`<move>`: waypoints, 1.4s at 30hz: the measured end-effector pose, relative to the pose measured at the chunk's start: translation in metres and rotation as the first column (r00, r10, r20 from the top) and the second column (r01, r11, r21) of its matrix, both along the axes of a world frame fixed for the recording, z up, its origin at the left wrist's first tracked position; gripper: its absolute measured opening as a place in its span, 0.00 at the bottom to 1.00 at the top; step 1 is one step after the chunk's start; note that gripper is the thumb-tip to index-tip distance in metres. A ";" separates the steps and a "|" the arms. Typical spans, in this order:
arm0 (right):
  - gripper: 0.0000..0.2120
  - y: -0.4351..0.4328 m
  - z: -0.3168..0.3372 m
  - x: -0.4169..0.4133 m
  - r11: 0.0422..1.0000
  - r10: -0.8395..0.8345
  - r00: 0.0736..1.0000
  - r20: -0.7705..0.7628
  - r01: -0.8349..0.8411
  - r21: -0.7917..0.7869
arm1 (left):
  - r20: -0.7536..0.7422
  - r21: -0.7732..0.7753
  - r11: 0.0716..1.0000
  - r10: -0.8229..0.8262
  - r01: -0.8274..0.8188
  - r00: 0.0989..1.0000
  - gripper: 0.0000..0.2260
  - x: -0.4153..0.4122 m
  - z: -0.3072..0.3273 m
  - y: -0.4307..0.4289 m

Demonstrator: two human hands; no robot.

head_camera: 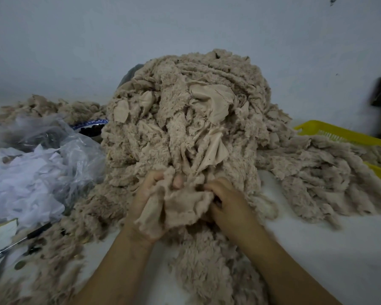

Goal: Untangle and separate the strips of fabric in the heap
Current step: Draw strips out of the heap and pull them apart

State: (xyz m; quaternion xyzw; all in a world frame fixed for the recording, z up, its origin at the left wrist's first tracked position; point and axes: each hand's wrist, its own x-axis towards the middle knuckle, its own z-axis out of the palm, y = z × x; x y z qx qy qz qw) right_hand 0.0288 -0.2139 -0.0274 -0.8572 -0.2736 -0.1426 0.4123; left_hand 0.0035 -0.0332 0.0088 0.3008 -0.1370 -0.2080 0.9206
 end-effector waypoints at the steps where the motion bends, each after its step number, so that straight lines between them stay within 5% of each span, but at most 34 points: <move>1: 0.09 -0.002 0.000 0.002 0.999 -0.026 1.000 -0.006 0.026 0.021 | 0.050 0.016 1.000 0.017 -0.017 0.999 0.11 -0.002 0.004 -0.002; 4: 0.07 -0.007 0.001 0.002 0.988 -0.104 0.994 -0.029 0.107 0.115 | -0.052 0.209 0.969 0.147 -0.133 0.988 0.16 0.003 0.000 -0.009; 7: 0.07 -0.006 0.007 -0.002 0.965 -0.148 0.989 0.030 0.138 0.222 | -0.015 0.534 0.769 0.424 -0.351 0.906 0.19 0.006 -0.003 -0.019; 9: 0.10 -0.002 0.011 -0.004 0.972 -0.134 0.987 0.094 0.112 0.207 | 0.131 0.718 0.600 0.383 -0.354 0.914 0.28 0.005 -0.008 -0.023; 11: 0.10 0.001 0.011 -0.006 0.986 -0.067 0.985 0.159 0.040 0.164 | 0.187 0.766 0.538 0.336 -0.351 0.923 0.29 0.004 -0.009 -0.026; 16: 0.13 0.002 0.008 -0.006 0.998 -0.057 0.984 0.168 0.061 -0.020 | 0.214 0.728 0.533 0.422 -0.432 0.881 0.07 0.007 -0.013 -0.023; 24: 0.07 -0.009 0.007 0.000 0.953 -0.251 0.968 0.006 0.246 0.179 | -0.127 0.285 0.807 0.567 -0.517 0.814 0.05 0.009 -0.007 -0.013; 27: 0.05 -0.010 0.011 -0.004 0.955 -0.169 0.983 -0.072 0.181 0.234 | -0.202 0.129 0.835 0.550 -0.535 0.810 0.06 0.008 -0.004 -0.010; 29: 0.10 -0.006 0.012 -0.009 0.971 -0.033 0.994 -0.105 0.057 0.232 | -0.236 0.192 0.792 0.610 -0.579 0.756 0.07 0.008 -0.007 -0.014; 33: 0.26 0.008 0.005 -0.014 0.994 0.107 0.979 -0.171 -0.111 -0.017 | -0.281 0.197 0.773 0.633 -0.603 0.721 0.19 0.006 -0.005 -0.023; 36: 0.24 0.014 -0.002 -0.013 0.980 0.114 0.985 -0.128 -0.133 -0.150 | -0.334 -0.059 0.905 0.380 -0.422 0.862 0.06 0.005 0.002 -0.022; 38: 0.13 0.013 -0.002 -0.013 0.981 0.129 0.988 -0.083 -0.139 -0.138 | -0.301 -0.064 0.896 0.402 -0.439 0.865 0.24 0.003 0.000 -0.022; 42: 0.15 0.003 0.007 -0.009 0.996 0.043 0.992 -0.123 -0.033 0.077 | -0.460 0.179 0.772 0.614 -0.610 0.642 0.18 0.002 -0.020 -0.007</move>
